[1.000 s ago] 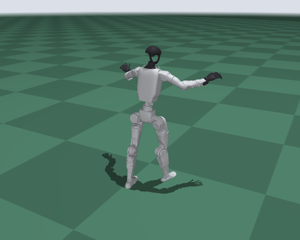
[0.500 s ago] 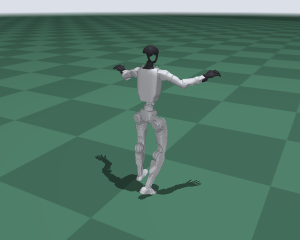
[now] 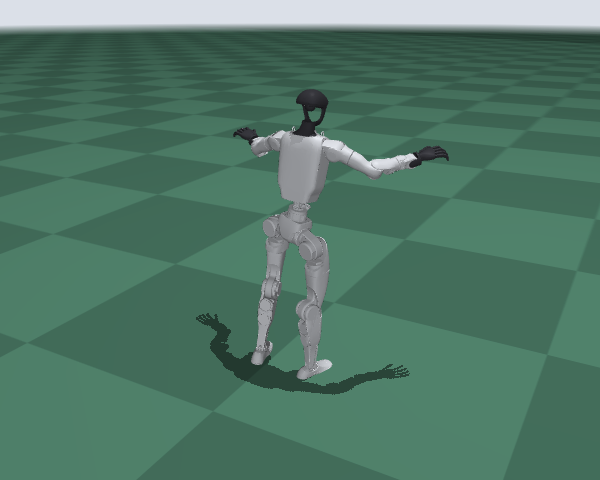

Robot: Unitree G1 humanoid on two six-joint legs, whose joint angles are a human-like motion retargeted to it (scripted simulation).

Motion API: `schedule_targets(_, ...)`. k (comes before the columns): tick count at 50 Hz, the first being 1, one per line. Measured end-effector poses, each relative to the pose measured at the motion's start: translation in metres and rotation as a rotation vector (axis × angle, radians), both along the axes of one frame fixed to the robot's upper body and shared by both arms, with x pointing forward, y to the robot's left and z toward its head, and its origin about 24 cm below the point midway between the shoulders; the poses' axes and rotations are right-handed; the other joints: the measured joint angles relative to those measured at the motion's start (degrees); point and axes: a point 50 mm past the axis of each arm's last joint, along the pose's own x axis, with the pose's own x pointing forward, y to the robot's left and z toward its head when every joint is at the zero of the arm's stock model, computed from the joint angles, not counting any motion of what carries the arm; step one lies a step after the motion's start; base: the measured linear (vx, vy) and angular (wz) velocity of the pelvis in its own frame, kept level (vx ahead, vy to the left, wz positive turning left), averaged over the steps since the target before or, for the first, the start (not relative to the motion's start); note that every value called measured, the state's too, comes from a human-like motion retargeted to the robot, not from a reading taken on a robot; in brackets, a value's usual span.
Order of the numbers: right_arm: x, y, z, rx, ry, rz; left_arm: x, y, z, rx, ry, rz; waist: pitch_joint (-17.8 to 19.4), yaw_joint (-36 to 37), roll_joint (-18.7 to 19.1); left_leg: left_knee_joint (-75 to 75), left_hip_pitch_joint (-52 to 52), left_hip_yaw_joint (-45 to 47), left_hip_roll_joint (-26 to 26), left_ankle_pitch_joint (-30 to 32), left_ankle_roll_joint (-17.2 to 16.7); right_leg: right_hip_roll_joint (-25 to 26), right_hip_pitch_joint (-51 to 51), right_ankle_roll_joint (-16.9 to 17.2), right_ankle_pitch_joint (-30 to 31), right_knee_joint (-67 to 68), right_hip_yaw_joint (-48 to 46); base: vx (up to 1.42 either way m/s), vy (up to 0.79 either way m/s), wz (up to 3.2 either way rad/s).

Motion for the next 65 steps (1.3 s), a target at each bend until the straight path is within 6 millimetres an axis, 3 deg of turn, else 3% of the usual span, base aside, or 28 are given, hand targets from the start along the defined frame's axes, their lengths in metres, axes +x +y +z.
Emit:
schedule_targets(3, -0.002, -0.001, -0.005, 0.021, 0.012, 0.011, -0.002, 0.001, 0.001, 0.001, 0.034, 0.012, -0.61, -2.41, 0.80, 3.45, 3.91, -3.08, -0.01, -1.82, -1.10, 0.96, -0.47, -0.14, 1.01, -0.46, -1.63, -0.32, -0.02, 0.45)
schedule_targets(7, -0.005, -0.003, -0.010, 0.034, 0.007, 0.020, 0.000, 0.000, 0.002, 0.012, 0.024, 0.000, -1.99, -6.42, 2.79, 0.87, 9.56, -7.12, 0.35, 0.59, -3.32, 2.98, -2.09, -0.10, 2.46, -0.92, -4.80, -0.36, 0.02, 0.66)
schedule_targets(12, -0.009, -0.004, -0.008, 0.006, -0.064, 0.035, 0.013, -0.013, 0.007, 0.037, -0.165, -0.107, -3.01, -10.80, 5.94, -10.33, 12.80, -16.84, 1.10, 0.62, -5.17, 5.89, -6.08, 1.28, 3.73, -1.55, -8.65, -0.46, 0.07, 0.63)
schedule_targets(16, -0.009, -0.002, -0.008, -0.019, -0.128, 0.039, 0.021, -0.024, 0.016, 0.075, -0.340, -0.190, -2.15, -13.00, 7.09, -16.31, 11.48, -16.70, 3.11, -0.53, -6.30, 8.27, -9.56, 1.28, -0.30, -1.55, -10.83, -0.54, 0.01, 0.35)
schedule_targets(23, 0.000, 0.003, -0.013, -0.007, -0.124, 0.052, 0.020, -0.019, 0.029, 0.113, -0.279, -0.190, 1.25, -12.78, 6.39, -19.30, 7.69, -13.82, 4.04, 1.46, -5.69, 8.36, -12.03, 0.68, -7.42, -1.55, -17.63, -0.52, 0.04, -0.14)
schedule_targets(27, 0.003, 0.007, -0.012, 0.018, -0.133, 0.082, 0.015, -0.012, 0.027, 0.095, -0.202, -0.164, 1.72, -10.36, 6.65, -19.30, 5.34, -11.58, 5.13, 3.56, -6.17, 8.08, -10.31, -4.06, -5.84, 0.84, -19.39, -0.45, -0.02, -0.55)
schedule_targets(30, 0.005, 0.009, -0.012, 0.040, -0.119, 0.120, 0.010, -0.007, 0.022, 0.090, -0.097, -0.131, -0.66, -7.66, 8.50, -19.28, 1.97, -9.30, 7.59, 5.48, -6.00, 7.28, -14.23, -9.06, -9.96, 16.37, -16.29, -0.40, -0.03, -0.71)
schedule_targets(34, 0.005, 0.010, -0.015, 0.052, -0.071, 0.130, 0.003, -0.001, 0.014, 0.068, 0.006, -0.089, -3.55, -5.33, 9.28, -19.27, -1.09, -7.97, 9.06, 7.07, -5.12, 5.81, -17.03, -10.77, -15.15, 36.75, -8.47, -0.30, -0.08, -0.41)
schedule_targets(37, 0.006, 0.010, -0.016, 0.055, -0.053, 0.134, -0.001, 0.001, 0.007, 0.058, 0.048, -0.076, -4.68, -4.16, 9.12, -19.30, -2.22, -7.47, 9.30, 8.08, -4.69, 5.45, -13.54, -10.42, -17.00, 42.18, -3.55, -0.27, -0.13, -0.19)
schedule_targets(40, 0.006, 0.011, -0.017, 0.053, -0.048, 0.135, -0.004, 0.001, 0.000, 0.050, 0.068, -0.077, -5.25, -2.70, 8.64, -19.30, -3.05, -6.65, 9.18, 9.18, -4.36, 4.96, -7.11, -9.82, -14.33, 39.81, -0.16, -0.29, -0.17, -0.24)
schedule_targets(45, 0.006, 0.014, -0.008, 0.004, -0.107, 0.126, -0.002, -0.004, -0.008, 0.055, -0.063, -0.124, -3.33, 0.97, 7.22, -19.30, -3.91, -4.19, 8.41, 11.86, -4.86, 2.95, 5.09, -6.33, -12.49, 21.76, 1.56, -0.36, -0.23, -0.38)
schedule_targets(48, 0.006, 0.017, -0.001, -0.048, -0.150, 0.132, 0.003, -0.010, -0.010, 0.079, -0.170, -0.173, -2.41, 3.29, 6.20, -19.30, -6.29, -2.82, 8.02, 14.97, -5.06, 2.46, 7.21, -2.44, -12.43, 12.41, 1.90, -0.45, -0.27, -0.36)
schedule_targets(52, 0.005, 0.018, 0.006, -0.096, -0.181, 0.141, 0.009, -0.017, -0.013, 0.100, -0.247, -0.231, -1.89, 4.67, 5.97, -19.30, -9.94, -3.77, 8.06, 17.18, -4.64, 2.87, 6.64, -0.41, -9.44, 5.45, 1.13, -0.49, -0.24, -0.03)
schedule_targets(55, 0.004, 0.015, 0.008, -0.107, -0.176, 0.124, 0.011, -0.019, -0.016, 0.087, -0.255, -0.238, -1.53, 4.15, 5.89, -19.30, -10.46, -5.27, 6.83, 14.97, -3.38, 3.06, 5.40, -0.19, -6.79, 2.41, -0.02, -0.48, -0.19, 0.35)
schedule_targets(61, 0.000, 0.001, -0.002, -0.018, -0.014, 0.016, 0.001, -0.007, -0.026, -0.026, -0.006, -0.068, -1.24, 1.23, 3.45, -11.36, -6.42, 0.96, 1.81, 6.43, 0.61, 0.01, 1.10, -0.79, -3.48, 2.04, -2.44, -0.41, -0.12, 0.55)
schedule_targets(65, -0.002, -0.003, -0.009, 0.030, 0.041, -0.010, -0.002, -0.004, -0.022, -0.048, 0.075, -0.010, -1.46, -0.84, 2.26, -3.18, -2.59, 0.42, 0.31, -0.58, 1.94, -1.52, -0.70, -0.30, -2.43, 2.43, -3.46, -0.32, -0.04, 0.41)
